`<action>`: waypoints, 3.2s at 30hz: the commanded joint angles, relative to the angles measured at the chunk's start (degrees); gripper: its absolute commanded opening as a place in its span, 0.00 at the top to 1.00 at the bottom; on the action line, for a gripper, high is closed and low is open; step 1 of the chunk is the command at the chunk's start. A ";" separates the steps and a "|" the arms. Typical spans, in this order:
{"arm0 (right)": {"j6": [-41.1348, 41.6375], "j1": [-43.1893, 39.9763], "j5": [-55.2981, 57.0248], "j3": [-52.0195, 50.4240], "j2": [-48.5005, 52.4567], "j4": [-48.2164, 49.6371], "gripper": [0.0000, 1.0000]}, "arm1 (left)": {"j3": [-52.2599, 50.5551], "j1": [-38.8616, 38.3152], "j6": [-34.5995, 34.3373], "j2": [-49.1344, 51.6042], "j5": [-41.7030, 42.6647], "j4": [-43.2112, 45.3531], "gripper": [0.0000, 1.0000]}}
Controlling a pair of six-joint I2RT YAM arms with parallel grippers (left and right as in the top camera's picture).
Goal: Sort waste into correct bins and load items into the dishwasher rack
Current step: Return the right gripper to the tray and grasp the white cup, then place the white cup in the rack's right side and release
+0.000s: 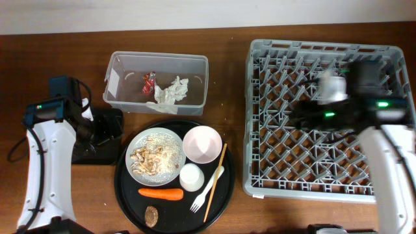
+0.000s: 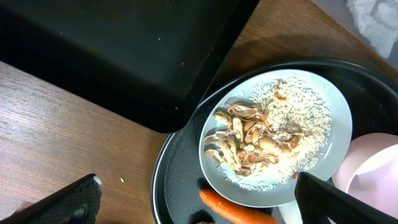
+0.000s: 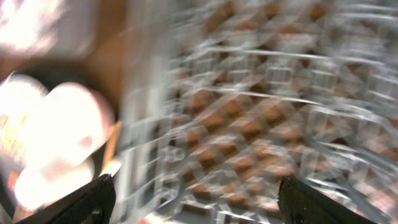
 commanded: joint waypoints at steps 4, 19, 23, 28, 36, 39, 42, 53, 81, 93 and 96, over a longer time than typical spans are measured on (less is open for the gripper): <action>1.01 25.99 -0.68 -1.11 3.63 2.80 0.13 | -0.35 0.24 0.66 0.02 -0.15 0.04 0.01; 12.50 54.40 9.75 -1.14 24.37 16.15 0.12 | -0.35 0.24 0.66 0.02 -0.15 0.07 0.01; 14.29 55.19 12.22 -1.14 27.65 18.47 0.15 | -0.35 0.24 0.68 0.02 -0.15 0.02 0.01; 15.15 55.17 12.22 -1.14 27.65 18.27 0.42 | -0.35 0.24 0.66 0.02 -0.15 0.04 0.01; 16.59 54.60 14.69 4.81 24.20 11.91 0.49 | -0.35 0.24 0.68 0.02 -0.15 0.00 0.01; 16.55 51.84 18.75 11.85 19.52 6.38 0.49 | -0.35 0.24 0.66 0.02 -0.15 0.00 0.01; 16.52 45.53 23.12 17.25 14.10 1.38 0.49 | -0.35 0.24 0.68 0.02 -0.15 0.00 0.01; 13.20 0.37 25.07 18.32 3.28 -3.23 0.49 | -0.35 0.24 0.68 0.02 -0.15 0.02 0.01; 10.54 -38.97 21.59 18.14 26.40 4.68 0.51 | -0.35 0.20 0.66 0.02 -0.13 0.37 0.01; 10.51 -38.97 20.22 18.14 26.80 3.80 0.24 | -0.35 0.20 0.68 0.02 -0.13 0.42 0.01; 8.00 -38.84 10.05 18.16 26.43 2.95 0.24 | -0.35 0.20 0.68 0.02 -0.13 0.44 0.01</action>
